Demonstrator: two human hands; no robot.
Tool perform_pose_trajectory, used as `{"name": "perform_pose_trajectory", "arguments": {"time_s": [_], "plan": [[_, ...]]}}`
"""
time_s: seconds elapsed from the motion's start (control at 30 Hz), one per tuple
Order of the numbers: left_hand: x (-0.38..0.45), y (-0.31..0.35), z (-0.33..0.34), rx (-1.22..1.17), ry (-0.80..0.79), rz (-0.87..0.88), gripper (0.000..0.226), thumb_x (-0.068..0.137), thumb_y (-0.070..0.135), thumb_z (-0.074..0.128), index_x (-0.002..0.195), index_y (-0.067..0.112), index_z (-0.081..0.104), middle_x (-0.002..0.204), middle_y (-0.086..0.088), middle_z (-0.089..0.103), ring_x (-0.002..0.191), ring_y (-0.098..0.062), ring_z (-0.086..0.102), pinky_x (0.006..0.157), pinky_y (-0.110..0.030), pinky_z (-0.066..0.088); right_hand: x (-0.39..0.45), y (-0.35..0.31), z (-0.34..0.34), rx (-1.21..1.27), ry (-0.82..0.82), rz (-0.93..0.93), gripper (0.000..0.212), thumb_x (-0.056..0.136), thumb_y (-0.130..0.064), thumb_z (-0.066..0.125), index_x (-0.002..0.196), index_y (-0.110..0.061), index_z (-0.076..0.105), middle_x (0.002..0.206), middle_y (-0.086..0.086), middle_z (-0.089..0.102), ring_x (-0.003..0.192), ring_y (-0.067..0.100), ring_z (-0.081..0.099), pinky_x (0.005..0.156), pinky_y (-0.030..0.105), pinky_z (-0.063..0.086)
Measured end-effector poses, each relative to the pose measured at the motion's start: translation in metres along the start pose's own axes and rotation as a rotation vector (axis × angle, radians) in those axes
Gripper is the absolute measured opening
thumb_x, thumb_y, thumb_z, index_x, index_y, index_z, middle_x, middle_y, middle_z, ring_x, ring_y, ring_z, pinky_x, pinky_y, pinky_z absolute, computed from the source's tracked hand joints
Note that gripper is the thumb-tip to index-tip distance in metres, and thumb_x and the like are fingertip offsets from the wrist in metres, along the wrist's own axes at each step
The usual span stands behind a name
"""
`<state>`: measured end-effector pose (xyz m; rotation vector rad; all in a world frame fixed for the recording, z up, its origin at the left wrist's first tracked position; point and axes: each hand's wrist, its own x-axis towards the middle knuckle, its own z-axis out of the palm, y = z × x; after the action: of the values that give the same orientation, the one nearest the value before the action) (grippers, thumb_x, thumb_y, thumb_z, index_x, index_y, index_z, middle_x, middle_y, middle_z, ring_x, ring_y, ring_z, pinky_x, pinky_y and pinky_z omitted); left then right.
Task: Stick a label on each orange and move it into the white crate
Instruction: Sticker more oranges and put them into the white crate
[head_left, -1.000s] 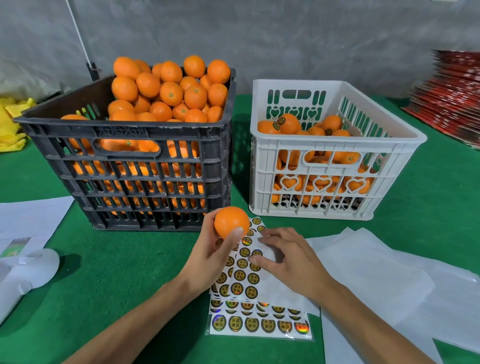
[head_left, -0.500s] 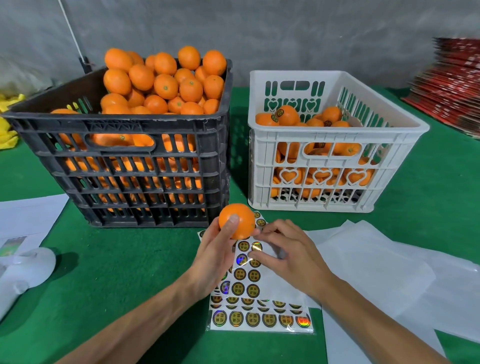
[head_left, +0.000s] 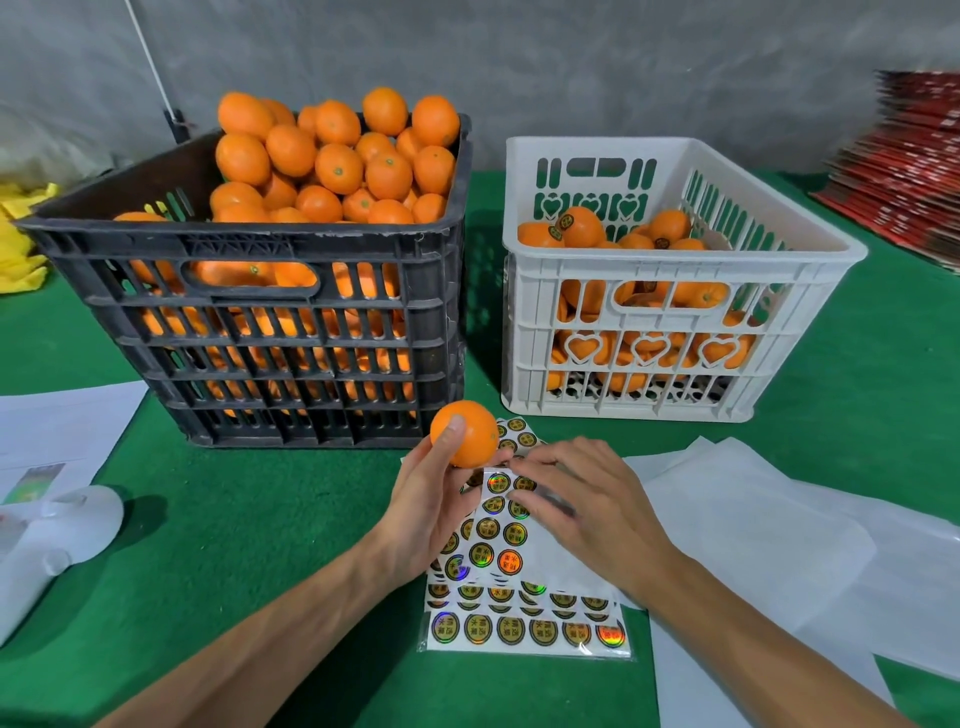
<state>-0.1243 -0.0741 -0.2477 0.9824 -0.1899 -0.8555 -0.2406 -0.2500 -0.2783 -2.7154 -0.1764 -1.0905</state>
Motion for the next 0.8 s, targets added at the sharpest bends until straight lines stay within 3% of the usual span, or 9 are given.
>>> {"name": "perform_pose_trajectory", "arguments": {"time_s": [0.1, 0.23, 0.4, 0.57, 0.8], "plan": [[0.0008, 0.0012, 0.0023, -0.026, 0.034, -0.013, 0.067, 0.096, 0.040, 0.064, 0.144, -0.002, 0.044, 0.125, -0.030, 0.070, 0.121, -0.037, 0.070, 0.095, -0.042, 0.061, 0.0000, -0.0008, 0.0001, 0.000, 0.032, -0.007, 0.027, 0.096, -0.035, 0.074, 0.116, -0.017, 0.077, 0.112, -0.005, 0.073, 0.096, 0.016, 0.068, 0.083, 0.034, 0.050], [0.0048, -0.0004, 0.0012, 0.003, 0.105, -0.059, 0.076, 0.096, 0.037, 0.068, 0.153, -0.001, 0.036, 0.136, -0.031, 0.063, 0.127, -0.040, 0.065, 0.119, -0.051, 0.042, -0.0001, -0.0008, -0.0003, -0.007, 0.038, -0.002, 0.028, 0.093, -0.035, 0.078, 0.113, -0.016, 0.078, 0.112, -0.006, 0.075, 0.097, 0.013, 0.069, 0.085, 0.035, 0.053], [0.0034, 0.0029, 0.0040, -0.034, 0.086, -0.085, 0.075, 0.093, 0.038, 0.068, 0.148, -0.004, 0.039, 0.130, -0.031, 0.067, 0.123, -0.039, 0.068, 0.116, -0.049, 0.047, 0.0020, -0.0027, -0.0017, 0.008, 0.020, 0.003, 0.026, 0.092, -0.035, 0.078, 0.108, -0.014, 0.079, 0.112, -0.006, 0.076, 0.097, 0.012, 0.070, 0.086, 0.036, 0.053], [0.0003, 0.0057, 0.0048, -0.034, 0.044, -0.093, 0.068, 0.093, 0.039, 0.065, 0.141, -0.005, 0.046, 0.126, -0.031, 0.069, 0.123, -0.039, 0.067, 0.109, -0.046, 0.051, 0.0050, -0.0046, -0.0045, 0.179, -0.094, 0.165, 0.027, 0.090, -0.035, 0.078, 0.107, -0.014, 0.073, 0.113, -0.007, 0.072, 0.103, 0.015, 0.065, 0.086, 0.041, 0.053], [0.0026, 0.0066, 0.0038, -0.064, 0.057, -0.134, 0.064, 0.095, 0.038, 0.065, 0.139, -0.006, 0.049, 0.129, -0.032, 0.067, 0.130, -0.041, 0.062, 0.119, -0.048, 0.042, 0.0046, -0.0048, -0.0018, 0.163, -0.051, 0.221, 0.031, 0.091, -0.040, 0.074, 0.109, -0.014, 0.073, 0.106, -0.005, 0.072, 0.095, 0.018, 0.064, 0.080, 0.042, 0.052]]}}
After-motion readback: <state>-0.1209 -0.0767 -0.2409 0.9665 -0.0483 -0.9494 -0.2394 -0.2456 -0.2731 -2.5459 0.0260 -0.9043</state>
